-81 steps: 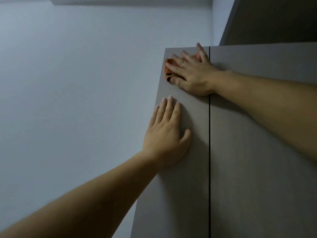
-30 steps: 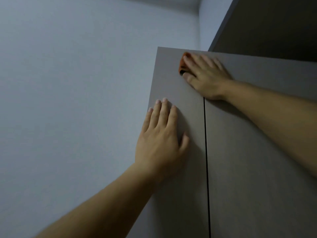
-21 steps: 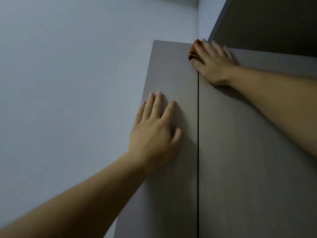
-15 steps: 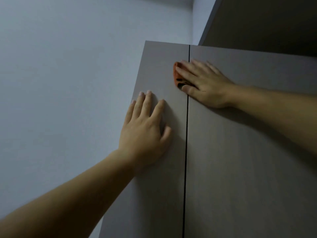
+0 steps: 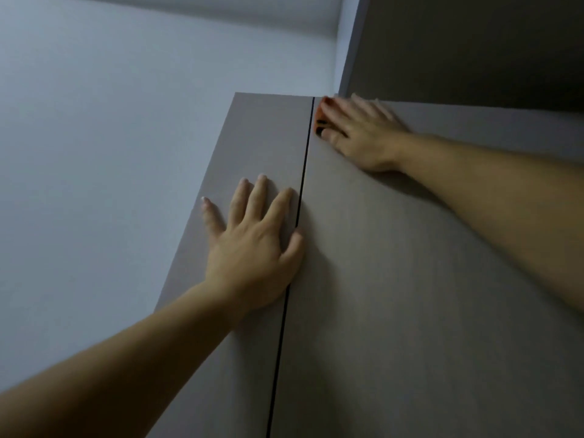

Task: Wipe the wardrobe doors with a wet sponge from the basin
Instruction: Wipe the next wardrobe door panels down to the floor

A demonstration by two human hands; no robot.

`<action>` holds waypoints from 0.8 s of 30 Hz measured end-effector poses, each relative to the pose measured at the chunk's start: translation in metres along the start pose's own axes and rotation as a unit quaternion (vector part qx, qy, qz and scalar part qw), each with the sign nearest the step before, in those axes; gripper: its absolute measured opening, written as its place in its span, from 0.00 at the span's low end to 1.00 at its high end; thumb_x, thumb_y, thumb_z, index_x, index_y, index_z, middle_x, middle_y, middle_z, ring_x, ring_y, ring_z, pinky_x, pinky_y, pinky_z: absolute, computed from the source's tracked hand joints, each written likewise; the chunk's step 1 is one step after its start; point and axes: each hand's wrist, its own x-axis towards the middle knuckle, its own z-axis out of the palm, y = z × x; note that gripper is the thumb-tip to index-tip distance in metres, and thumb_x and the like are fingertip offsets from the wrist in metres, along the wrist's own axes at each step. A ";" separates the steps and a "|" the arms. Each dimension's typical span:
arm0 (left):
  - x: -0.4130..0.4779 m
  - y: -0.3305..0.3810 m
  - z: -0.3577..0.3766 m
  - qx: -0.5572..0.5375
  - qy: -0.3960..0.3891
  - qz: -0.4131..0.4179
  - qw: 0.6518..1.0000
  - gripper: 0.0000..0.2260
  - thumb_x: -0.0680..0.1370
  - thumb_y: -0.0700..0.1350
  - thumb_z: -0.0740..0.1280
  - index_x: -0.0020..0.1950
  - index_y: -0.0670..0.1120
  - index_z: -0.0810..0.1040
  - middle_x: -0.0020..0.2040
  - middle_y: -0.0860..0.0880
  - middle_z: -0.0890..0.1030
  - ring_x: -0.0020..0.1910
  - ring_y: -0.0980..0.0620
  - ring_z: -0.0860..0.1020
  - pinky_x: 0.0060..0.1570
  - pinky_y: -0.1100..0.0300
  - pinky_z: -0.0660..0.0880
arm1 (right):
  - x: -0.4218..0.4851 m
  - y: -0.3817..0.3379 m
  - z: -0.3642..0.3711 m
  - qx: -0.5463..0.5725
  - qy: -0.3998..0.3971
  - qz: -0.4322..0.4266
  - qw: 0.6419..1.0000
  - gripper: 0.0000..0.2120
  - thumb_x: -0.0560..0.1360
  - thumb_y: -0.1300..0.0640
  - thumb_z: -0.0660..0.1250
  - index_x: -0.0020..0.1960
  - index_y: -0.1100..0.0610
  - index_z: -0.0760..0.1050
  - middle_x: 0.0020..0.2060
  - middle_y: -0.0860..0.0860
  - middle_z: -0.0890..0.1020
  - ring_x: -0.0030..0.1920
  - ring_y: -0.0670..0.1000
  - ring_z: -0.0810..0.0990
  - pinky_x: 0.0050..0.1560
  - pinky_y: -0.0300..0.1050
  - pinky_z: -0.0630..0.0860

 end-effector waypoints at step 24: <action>0.005 0.052 -0.001 -0.006 0.010 0.048 0.999 0.37 0.75 0.67 0.38 0.83 0.56 0.43 0.83 0.50 0.37 0.80 0.48 0.30 0.76 0.37 0.30 | -0.024 0.041 -0.008 0.031 -0.004 0.069 0.997 0.32 0.83 0.34 0.41 0.83 0.43 0.39 0.83 0.45 0.41 0.82 0.53 0.39 0.80 0.58 0.38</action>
